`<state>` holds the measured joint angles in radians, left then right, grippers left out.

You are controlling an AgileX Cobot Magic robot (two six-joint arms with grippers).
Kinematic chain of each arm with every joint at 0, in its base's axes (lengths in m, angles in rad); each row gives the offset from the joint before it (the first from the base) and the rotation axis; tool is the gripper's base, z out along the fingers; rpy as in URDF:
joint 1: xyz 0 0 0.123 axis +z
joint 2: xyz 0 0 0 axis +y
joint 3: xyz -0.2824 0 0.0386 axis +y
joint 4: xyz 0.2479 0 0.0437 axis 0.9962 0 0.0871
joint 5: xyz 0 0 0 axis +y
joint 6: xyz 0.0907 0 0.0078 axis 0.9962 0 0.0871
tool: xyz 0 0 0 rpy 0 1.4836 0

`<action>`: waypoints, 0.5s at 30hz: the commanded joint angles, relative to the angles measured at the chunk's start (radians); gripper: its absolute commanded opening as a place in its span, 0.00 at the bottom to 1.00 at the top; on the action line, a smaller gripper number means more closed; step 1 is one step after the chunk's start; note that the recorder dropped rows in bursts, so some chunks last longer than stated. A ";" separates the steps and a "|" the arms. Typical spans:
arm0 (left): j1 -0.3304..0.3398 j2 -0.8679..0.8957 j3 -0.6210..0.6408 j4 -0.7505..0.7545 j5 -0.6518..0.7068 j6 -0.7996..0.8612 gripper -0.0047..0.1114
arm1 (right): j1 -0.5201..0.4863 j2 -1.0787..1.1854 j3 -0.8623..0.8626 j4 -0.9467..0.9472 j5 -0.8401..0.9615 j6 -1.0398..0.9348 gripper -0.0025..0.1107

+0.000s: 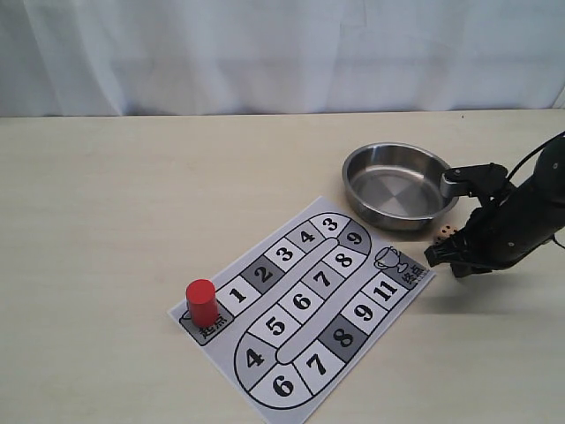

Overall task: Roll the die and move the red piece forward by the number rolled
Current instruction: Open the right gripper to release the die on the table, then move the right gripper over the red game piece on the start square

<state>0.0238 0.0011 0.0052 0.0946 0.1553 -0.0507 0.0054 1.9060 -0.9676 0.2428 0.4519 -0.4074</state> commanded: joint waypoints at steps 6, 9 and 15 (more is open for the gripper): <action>0.000 -0.001 -0.005 -0.001 -0.013 -0.002 0.04 | 0.003 0.000 0.003 0.004 -0.012 -0.003 0.06; 0.000 -0.001 -0.005 -0.001 -0.013 -0.002 0.04 | 0.003 -0.006 0.003 0.004 -0.012 -0.003 0.06; 0.000 -0.001 -0.005 -0.001 -0.013 -0.002 0.04 | 0.022 -0.070 0.003 0.004 0.007 0.002 0.06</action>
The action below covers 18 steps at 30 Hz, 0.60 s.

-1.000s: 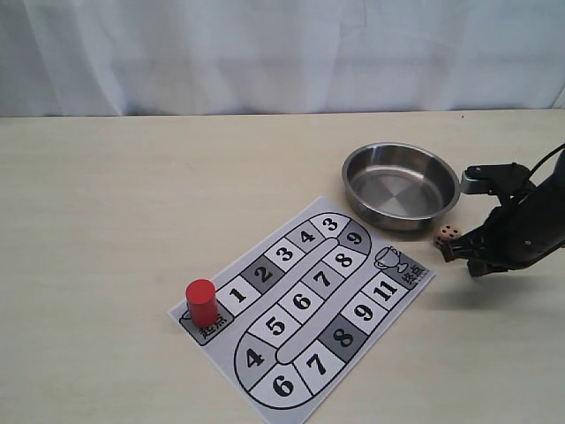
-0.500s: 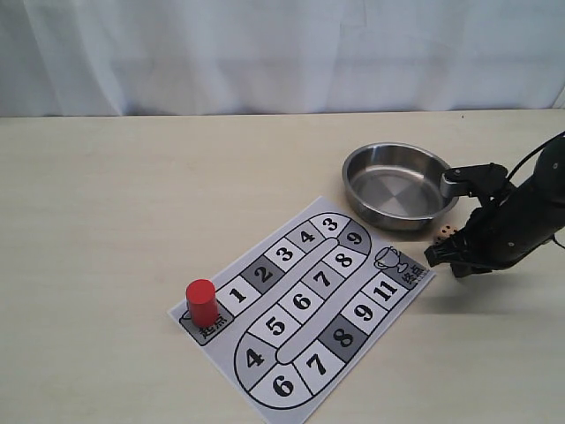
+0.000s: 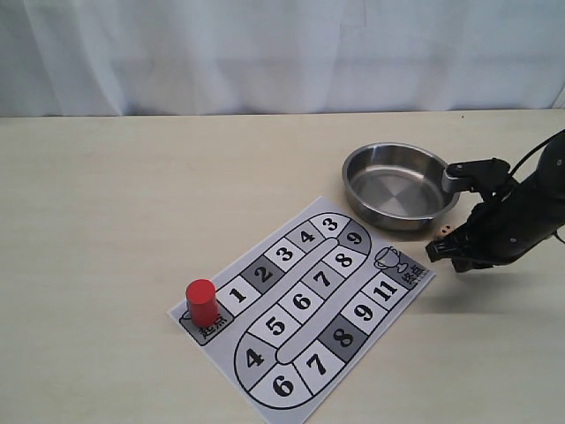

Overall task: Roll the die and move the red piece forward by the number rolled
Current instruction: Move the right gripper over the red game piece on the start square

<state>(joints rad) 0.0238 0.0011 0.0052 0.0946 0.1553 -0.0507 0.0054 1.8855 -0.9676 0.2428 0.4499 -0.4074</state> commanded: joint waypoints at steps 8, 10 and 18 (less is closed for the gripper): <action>0.000 -0.001 -0.005 -0.001 -0.013 -0.002 0.04 | 0.221 -0.140 0.003 0.004 0.000 -0.012 0.06; 0.000 -0.001 -0.005 -0.001 -0.013 -0.002 0.04 | 0.274 -0.146 0.003 0.021 -0.004 -0.012 0.06; 0.000 -0.001 -0.005 -0.002 -0.011 -0.002 0.04 | 0.449 -0.148 0.003 0.037 -0.023 -0.020 0.38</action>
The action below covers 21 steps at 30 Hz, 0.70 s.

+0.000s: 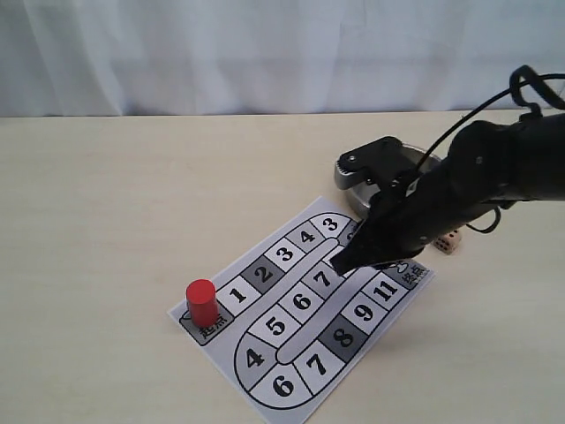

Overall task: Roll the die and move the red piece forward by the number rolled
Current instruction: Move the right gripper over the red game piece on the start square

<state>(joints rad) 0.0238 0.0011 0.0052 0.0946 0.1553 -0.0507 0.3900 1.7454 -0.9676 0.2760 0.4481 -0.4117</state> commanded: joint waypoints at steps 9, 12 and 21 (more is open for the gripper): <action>0.000 -0.001 -0.005 -0.002 -0.011 -0.002 0.04 | 0.252 -0.008 -0.084 0.083 0.000 -0.015 0.59; 0.000 -0.001 -0.005 -0.002 -0.011 -0.002 0.04 | 0.308 0.008 -0.138 0.083 0.007 -0.011 0.62; 0.000 -0.001 -0.005 -0.002 -0.011 -0.002 0.04 | 0.381 0.130 -0.269 0.083 -0.007 0.005 0.64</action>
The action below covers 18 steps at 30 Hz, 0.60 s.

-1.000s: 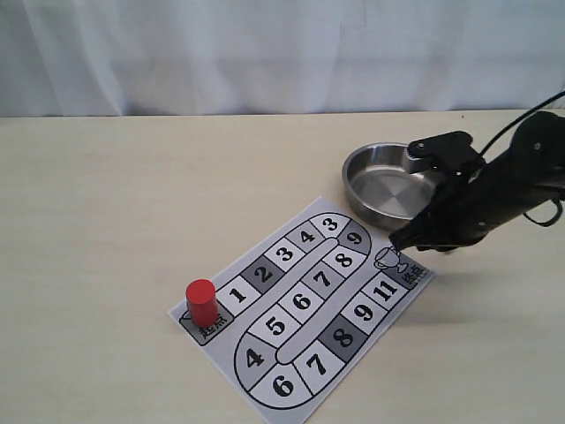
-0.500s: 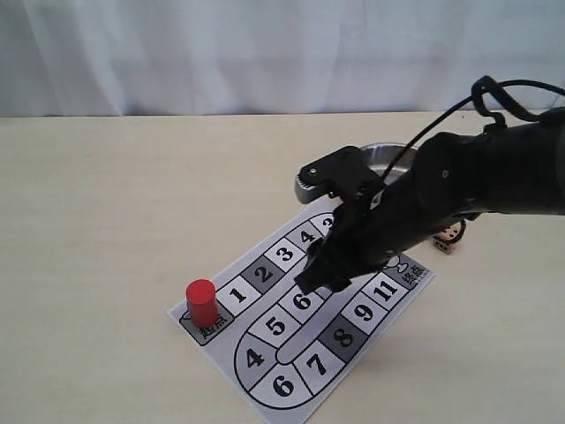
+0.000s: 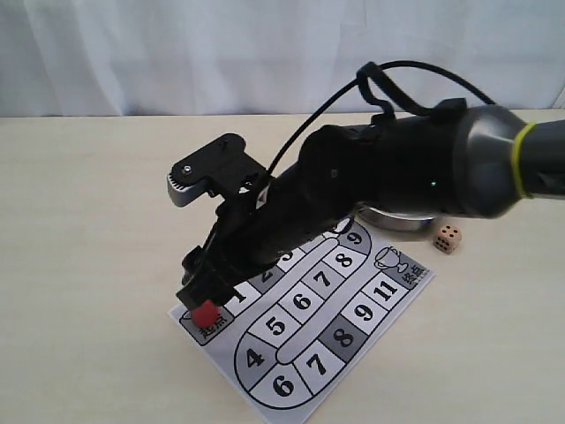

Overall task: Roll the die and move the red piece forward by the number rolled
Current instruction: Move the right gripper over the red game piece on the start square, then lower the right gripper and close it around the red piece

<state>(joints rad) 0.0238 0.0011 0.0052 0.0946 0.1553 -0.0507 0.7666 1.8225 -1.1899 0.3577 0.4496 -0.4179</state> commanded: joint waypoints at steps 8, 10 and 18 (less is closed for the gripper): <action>0.000 -0.001 -0.005 -0.001 -0.013 -0.002 0.04 | 0.005 0.154 -0.099 0.109 -0.022 -0.029 0.64; 0.000 -0.001 -0.005 -0.001 -0.013 -0.002 0.04 | 0.005 0.168 -0.100 0.109 -0.051 -0.042 0.64; 0.000 -0.001 -0.005 -0.001 -0.013 -0.002 0.04 | 0.027 0.212 -0.100 0.098 -0.088 -0.065 0.64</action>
<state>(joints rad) 0.0238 0.0011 0.0052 0.0946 0.1553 -0.0507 0.7813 2.0240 -1.2840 0.4590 0.3833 -0.4565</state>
